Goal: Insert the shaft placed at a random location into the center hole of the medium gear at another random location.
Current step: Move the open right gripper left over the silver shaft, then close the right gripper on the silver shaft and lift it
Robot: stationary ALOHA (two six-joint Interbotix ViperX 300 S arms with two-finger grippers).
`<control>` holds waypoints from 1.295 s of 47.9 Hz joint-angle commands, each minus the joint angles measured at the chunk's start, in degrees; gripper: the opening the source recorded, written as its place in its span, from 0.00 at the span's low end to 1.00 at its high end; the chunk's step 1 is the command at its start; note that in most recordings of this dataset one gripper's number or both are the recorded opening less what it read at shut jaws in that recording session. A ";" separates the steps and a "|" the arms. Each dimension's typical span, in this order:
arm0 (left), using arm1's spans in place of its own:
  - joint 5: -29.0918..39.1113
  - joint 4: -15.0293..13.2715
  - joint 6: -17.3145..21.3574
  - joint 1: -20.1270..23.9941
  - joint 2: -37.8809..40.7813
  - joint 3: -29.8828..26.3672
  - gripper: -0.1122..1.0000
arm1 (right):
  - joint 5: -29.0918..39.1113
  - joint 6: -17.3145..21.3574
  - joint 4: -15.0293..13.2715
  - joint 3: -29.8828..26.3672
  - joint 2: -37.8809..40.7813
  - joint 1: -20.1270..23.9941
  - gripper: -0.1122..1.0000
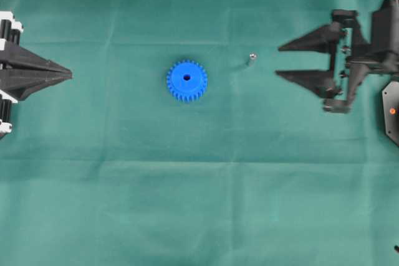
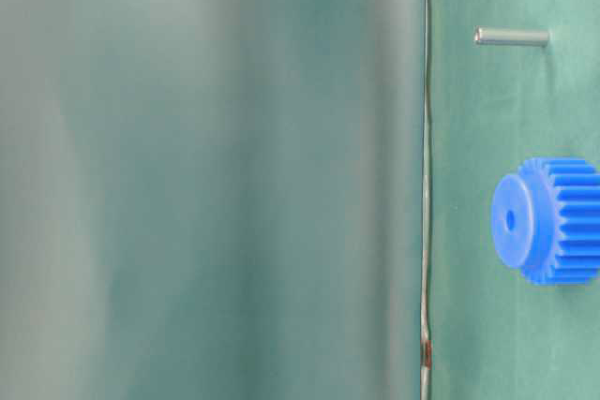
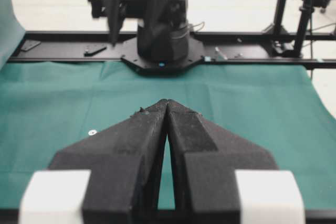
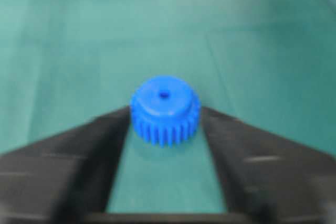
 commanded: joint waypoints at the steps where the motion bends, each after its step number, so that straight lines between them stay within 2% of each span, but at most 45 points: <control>1: -0.26 0.18 0.00 -0.18 0.62 -1.49 0.10 | -1.76 -0.09 0.35 -2.20 5.63 -0.97 0.86; 4: -0.26 0.18 0.00 -0.18 0.62 -1.41 0.10 | -2.72 -0.09 0.70 -2.64 9.05 -2.02 0.92; 10: -0.26 0.18 -0.09 -0.18 0.70 -1.41 0.10 | -5.71 -0.09 1.32 -3.16 15.29 -4.31 0.85; 15: 0.09 0.18 -0.09 -0.18 0.79 -1.32 0.10 | -8.00 -0.09 1.41 -3.25 19.16 -5.54 0.86; 35: 0.70 0.18 0.00 -0.18 0.79 -1.32 0.10 | -11.95 -0.09 1.58 -3.87 27.42 -5.89 0.85; 42: 1.23 0.18 -0.09 -0.09 0.79 -1.32 0.10 | -12.39 -0.09 1.93 -4.04 28.30 -5.89 0.81; 49: 1.41 0.18 -0.09 -0.18 0.79 -1.32 0.10 | -12.30 -0.18 2.81 -4.22 28.74 -6.15 0.65; 58: 1.49 0.18 -0.09 -0.18 0.79 -1.32 0.10 | -12.39 -0.35 2.99 -4.22 28.74 -6.68 0.24; 62: 1.41 0.18 -0.18 -0.18 0.79 -1.32 0.10 | -12.30 -0.35 2.99 -4.22 28.74 -6.86 0.23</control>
